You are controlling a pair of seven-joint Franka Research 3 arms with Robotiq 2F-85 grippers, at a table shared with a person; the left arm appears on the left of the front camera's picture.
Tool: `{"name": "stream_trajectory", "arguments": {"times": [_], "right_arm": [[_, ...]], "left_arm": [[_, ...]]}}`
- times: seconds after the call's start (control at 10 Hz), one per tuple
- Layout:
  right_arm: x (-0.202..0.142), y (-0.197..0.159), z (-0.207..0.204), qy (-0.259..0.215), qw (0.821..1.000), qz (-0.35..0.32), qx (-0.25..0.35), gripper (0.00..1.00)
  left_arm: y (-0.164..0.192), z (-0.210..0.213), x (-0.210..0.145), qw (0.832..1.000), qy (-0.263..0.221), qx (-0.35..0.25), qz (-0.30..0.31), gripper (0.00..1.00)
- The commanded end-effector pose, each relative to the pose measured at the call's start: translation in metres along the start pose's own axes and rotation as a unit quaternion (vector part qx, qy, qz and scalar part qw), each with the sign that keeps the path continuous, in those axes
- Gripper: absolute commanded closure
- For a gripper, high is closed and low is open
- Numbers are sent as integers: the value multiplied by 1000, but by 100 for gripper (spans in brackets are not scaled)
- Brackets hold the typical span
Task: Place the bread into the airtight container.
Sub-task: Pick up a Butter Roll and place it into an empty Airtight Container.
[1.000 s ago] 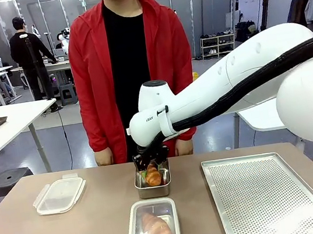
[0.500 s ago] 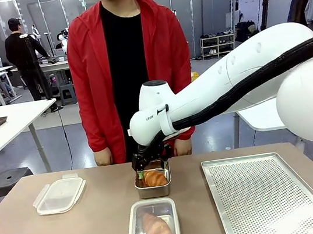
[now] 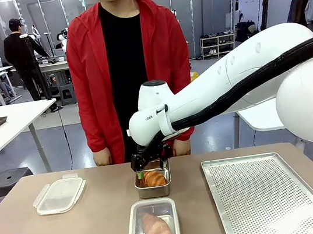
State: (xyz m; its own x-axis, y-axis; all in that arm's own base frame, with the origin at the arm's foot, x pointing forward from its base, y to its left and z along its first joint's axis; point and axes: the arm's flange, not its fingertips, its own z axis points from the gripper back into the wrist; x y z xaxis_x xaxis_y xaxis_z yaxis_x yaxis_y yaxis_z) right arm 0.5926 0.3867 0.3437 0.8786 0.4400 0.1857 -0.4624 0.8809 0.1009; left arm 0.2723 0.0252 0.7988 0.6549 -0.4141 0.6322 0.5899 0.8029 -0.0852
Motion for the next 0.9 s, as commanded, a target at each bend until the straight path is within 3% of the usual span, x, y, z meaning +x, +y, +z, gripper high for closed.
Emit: {"name": "stream_trajectory", "arguments": {"times": [0.0,0.6,0.7,0.8], "right_arm": [[0,-1,0,0,1000,1,-2,0],[0,0,0,0,1000,0,0,4],[-10,3,36,-8,999,29,-41,0],[-26,5,80,-2,998,44,-41,0]], "left_arm": [[0,1,0,1000,-4,-3,-10,0],[0,1,0,1000,-4,-3,-10,0],[0,1,0,1000,-4,-3,-10,0],[0,1,0,1000,-4,-3,-10,0]]}}
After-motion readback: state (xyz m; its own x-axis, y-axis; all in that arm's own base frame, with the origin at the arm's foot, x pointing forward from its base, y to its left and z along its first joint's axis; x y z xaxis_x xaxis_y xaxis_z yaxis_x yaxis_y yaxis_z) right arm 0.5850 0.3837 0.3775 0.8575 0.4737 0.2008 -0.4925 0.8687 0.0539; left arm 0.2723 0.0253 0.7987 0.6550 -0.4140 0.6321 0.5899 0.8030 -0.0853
